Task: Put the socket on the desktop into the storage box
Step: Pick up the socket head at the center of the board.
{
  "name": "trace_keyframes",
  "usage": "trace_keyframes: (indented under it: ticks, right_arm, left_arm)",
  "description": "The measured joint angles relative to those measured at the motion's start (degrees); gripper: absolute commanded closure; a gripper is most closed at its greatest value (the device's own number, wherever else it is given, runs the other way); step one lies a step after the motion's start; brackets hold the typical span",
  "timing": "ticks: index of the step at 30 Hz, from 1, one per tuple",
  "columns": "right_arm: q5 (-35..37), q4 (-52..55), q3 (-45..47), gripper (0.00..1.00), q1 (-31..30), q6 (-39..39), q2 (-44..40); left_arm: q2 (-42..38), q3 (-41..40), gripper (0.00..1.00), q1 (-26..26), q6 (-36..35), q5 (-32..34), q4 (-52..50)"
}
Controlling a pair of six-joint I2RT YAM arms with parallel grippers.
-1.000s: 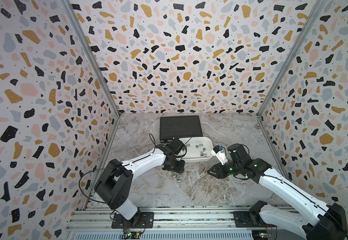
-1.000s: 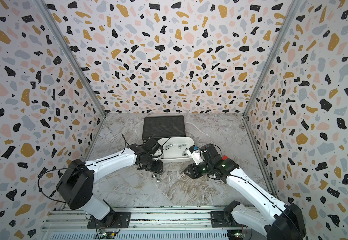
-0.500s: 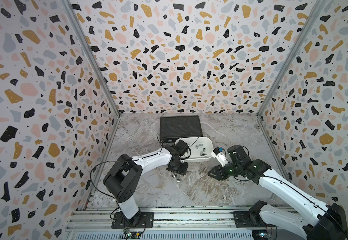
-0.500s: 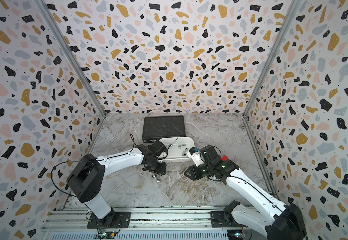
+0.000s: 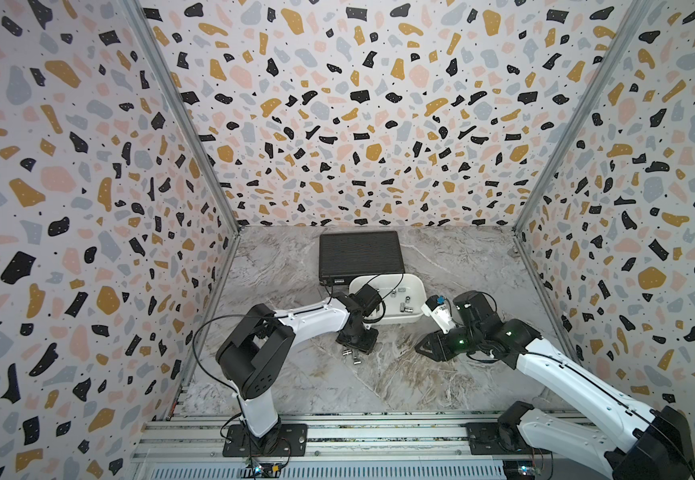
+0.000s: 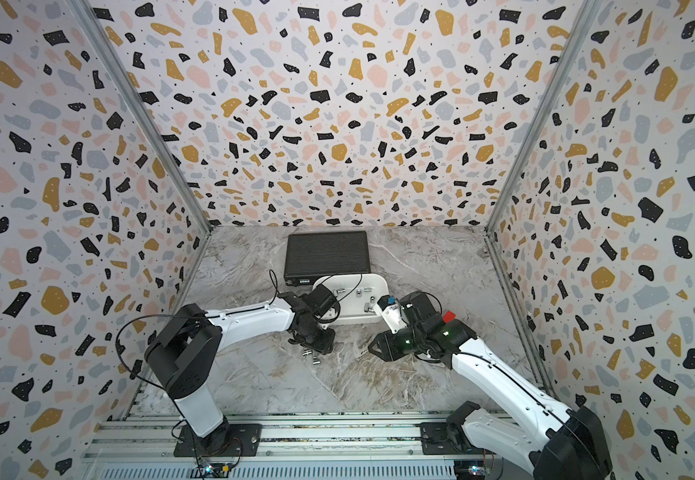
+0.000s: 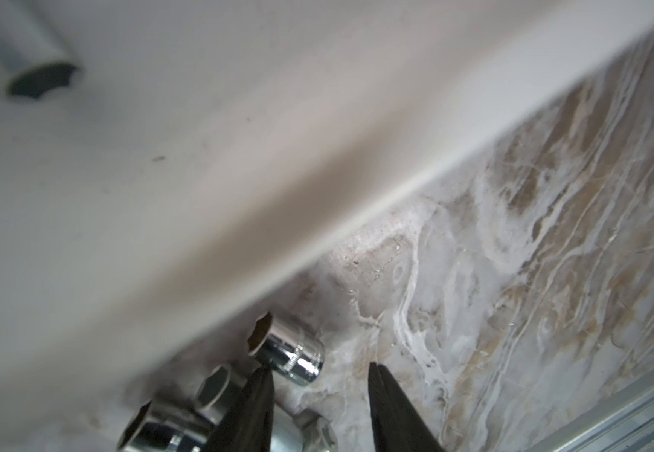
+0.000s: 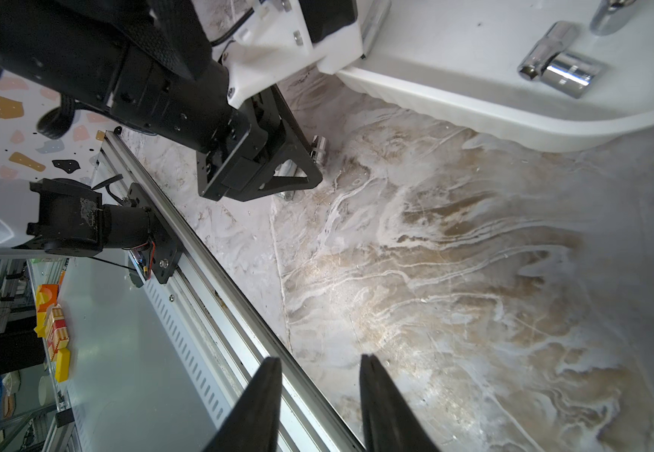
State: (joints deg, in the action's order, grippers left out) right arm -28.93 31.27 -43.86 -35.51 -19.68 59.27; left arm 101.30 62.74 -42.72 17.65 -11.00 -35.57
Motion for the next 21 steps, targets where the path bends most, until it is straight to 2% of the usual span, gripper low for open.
trace_keyframes:
  ticks: [9,18,21]
  right_arm:
    - [0.0,-0.4,0.4,0.62,0.0,0.0,0.0]
    - [0.0,-0.5,0.5,0.62,0.0,0.0,0.0]
    - [0.0,-0.5,0.5,0.62,0.0,0.0,-0.1]
  left_arm:
    - [1.6,1.9,0.57,-1.3,0.1,1.0,0.4]
    - [4.5,4.0,0.65,-1.7,1.2,2.6,0.8]
    - [4.9,4.5,0.63,-1.8,1.4,3.1,0.7]
